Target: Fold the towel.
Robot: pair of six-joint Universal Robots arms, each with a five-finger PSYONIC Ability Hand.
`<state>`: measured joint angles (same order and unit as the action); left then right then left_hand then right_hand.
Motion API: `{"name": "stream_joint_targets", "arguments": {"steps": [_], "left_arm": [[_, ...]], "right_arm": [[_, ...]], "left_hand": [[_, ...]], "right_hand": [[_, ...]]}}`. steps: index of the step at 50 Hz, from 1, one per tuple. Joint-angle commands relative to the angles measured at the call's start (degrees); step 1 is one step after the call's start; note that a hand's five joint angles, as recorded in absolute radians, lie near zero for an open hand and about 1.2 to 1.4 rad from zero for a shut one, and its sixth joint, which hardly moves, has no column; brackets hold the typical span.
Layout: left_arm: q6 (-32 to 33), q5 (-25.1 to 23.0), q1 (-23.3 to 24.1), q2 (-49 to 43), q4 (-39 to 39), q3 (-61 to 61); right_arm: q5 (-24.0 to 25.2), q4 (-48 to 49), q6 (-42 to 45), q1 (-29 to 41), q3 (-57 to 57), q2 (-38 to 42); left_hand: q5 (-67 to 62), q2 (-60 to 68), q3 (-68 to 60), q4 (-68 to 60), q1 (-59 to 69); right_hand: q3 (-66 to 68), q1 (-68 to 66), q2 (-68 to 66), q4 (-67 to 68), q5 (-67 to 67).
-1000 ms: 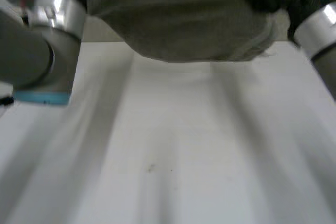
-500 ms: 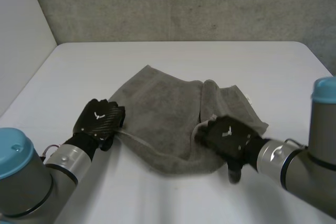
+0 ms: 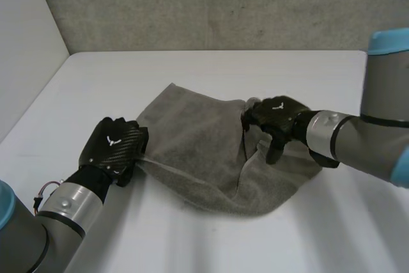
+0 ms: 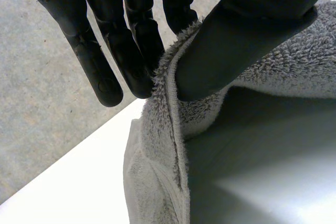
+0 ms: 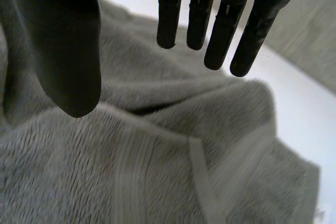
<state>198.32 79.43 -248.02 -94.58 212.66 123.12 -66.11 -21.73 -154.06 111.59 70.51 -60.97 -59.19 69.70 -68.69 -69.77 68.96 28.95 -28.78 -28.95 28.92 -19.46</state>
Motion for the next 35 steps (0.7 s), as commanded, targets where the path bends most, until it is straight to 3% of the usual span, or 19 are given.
{"name": "stream_joint_targets", "arguments": {"steps": [1,11,15,21,23,29,35], "left_arm": [[0.0,-0.1,0.0,-0.3,0.1,0.0],[-0.1,-0.1,-0.6,-1.0,0.2,-0.2],[-0.2,-0.1,-0.8,-1.5,0.3,-0.3],[-0.4,-0.2,-0.9,-4.4,0.2,-1.2],[-0.4,-0.3,-0.9,-6.3,0.2,-2.2],[-0.5,-0.4,-1.0,-10.3,0.2,-4.0],[-0.6,-0.4,-1.1,-16.1,0.2,-7.3]], "right_arm": [[-0.1,-5.8,8.4,0.6,-6.8,7.5],[-0.4,-6.9,9.6,0.8,-9.8,13.5],[-0.3,-6.9,9.6,1.3,-9.9,14.2],[0.1,-6.6,9.1,1.6,-8.9,13.4],[0.6,-6.4,8.8,1.5,-7.3,11.2],[4.6,-5.9,8.5,0.3,-1.1,4.9],[7.4,-2.4,8.4,-5.6,10.5,-4.9]], "left_hand": [[-10.8,10.3,-11.3,-10.2,11.0],[-10.8,10.3,-11.3,-10.2,11.0],[-10.8,10.3,-11.3,-10.2,11.0],[-10.8,10.3,-11.3,-10.2,11.0],[-10.8,10.3,-11.3,-10.2,11.0],[-3.8,3.3,-4.3,-3.2,4.0],[4.5,-5.0,4.0,5.0,-4.2]], "right_hand": [[2.3,-2.5,-2.3,2.4,-1.8],[4.5,-4.7,-4.5,4.5,-4.0],[10.4,-10.6,-10.4,10.4,-9.9],[31.6,-31.8,-31.6,31.6,-31.1],[48.5,-48.7,-48.5,48.5,-48.0],[51.1,-51.2,-51.1,51.1,-50.5],[51.1,-51.2,-51.1,51.1,-50.5]]}}
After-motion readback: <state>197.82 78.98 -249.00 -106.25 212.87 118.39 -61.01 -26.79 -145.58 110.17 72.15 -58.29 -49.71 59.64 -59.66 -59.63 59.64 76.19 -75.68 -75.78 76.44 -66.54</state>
